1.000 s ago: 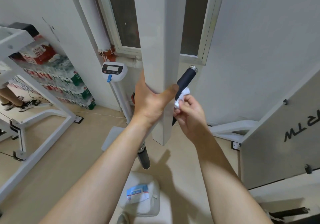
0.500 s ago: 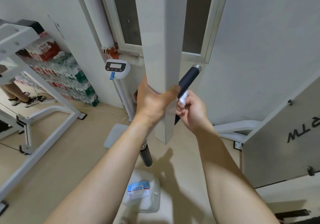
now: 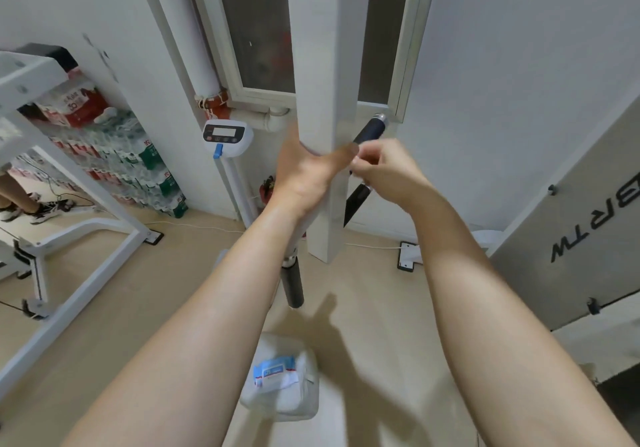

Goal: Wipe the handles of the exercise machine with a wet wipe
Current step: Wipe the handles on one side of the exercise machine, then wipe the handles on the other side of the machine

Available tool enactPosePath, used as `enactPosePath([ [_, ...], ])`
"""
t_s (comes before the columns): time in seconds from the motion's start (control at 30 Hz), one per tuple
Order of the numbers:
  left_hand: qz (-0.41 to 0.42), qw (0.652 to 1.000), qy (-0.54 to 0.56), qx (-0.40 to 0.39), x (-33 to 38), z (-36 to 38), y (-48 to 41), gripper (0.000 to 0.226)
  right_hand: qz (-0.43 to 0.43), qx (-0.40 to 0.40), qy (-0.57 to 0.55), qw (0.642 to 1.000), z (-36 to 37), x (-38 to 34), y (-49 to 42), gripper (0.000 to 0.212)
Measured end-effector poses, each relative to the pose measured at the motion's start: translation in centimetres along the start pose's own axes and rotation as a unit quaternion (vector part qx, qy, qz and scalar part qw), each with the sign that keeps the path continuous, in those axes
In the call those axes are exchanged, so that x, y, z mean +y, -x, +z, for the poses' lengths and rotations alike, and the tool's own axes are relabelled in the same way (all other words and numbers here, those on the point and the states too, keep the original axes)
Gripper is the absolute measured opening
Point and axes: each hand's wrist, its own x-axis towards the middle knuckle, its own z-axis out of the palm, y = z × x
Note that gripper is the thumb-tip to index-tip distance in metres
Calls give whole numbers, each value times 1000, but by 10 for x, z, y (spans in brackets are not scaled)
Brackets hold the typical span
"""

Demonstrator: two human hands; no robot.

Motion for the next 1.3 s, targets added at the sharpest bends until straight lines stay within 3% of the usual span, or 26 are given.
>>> enactPosePath([
  [0.03,-23,1000,-21,4,3,-1,5,32,18,-10,-61,998,1,4,12,24],
  [0.1,-42,994,-83,51,0,-8,24,51,48,48,-179,981,1,9,42,24],
  [0.13,-20,987,-129,89,-2,-12,39,59,61,91,-227,968,1,10,61,23],
  [0.2,59,974,-174,137,-5,-18,77,54,80,122,-299,943,6,2,106,24],
  [0.27,93,980,-153,88,-4,-19,115,36,86,85,-364,923,19,-10,154,21],
  [0.37,1,995,-7,-98,10,-15,175,18,86,52,-415,904,36,-25,222,13],
  [0.43,-61,985,66,-148,13,-12,208,10,89,66,-420,901,43,-29,263,15],
  [0.6,-87,983,81,-143,14,-8,272,24,132,147,-321,926,39,-25,355,11],
  [0.77,-9,983,-54,-173,20,13,316,23,165,217,-158,949,17,-27,426,11],
  [0.93,15,971,-66,-229,45,58,360,14,205,204,32,957,-20,-11,483,47],
  [1.03,29,937,-66,-343,62,98,388,18,161,129,-70,976,-49,-5,523,57],
  [1.13,5,906,-59,-418,77,143,415,25,139,123,-176,967,-86,14,568,24],
  [1.3,5,919,-79,-387,102,239,487,46,142,158,-291,933,-151,65,661,30],
])
